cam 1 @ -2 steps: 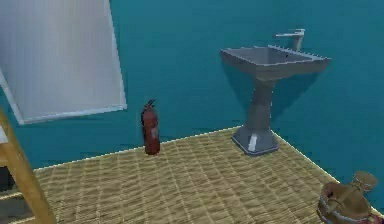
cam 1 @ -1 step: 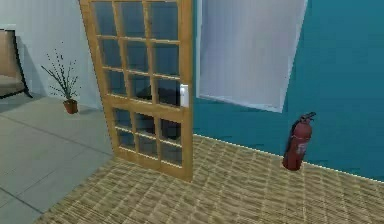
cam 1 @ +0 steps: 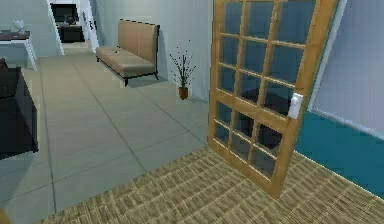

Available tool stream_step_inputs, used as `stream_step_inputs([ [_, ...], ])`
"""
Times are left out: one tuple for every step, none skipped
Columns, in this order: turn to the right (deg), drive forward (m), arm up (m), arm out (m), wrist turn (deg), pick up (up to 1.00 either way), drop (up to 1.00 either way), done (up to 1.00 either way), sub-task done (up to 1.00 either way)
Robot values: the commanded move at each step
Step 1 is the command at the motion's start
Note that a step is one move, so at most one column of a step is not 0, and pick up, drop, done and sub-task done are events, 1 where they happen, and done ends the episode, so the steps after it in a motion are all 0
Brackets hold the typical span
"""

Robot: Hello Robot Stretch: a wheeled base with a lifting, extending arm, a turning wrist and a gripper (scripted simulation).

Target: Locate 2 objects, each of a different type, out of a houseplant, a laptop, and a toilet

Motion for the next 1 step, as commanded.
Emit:
stream_step_inputs([
  [0.0, 0.5, 0.0, 0.0, 0.0, 0.0, 0.0, 0.0, 0.0],
])
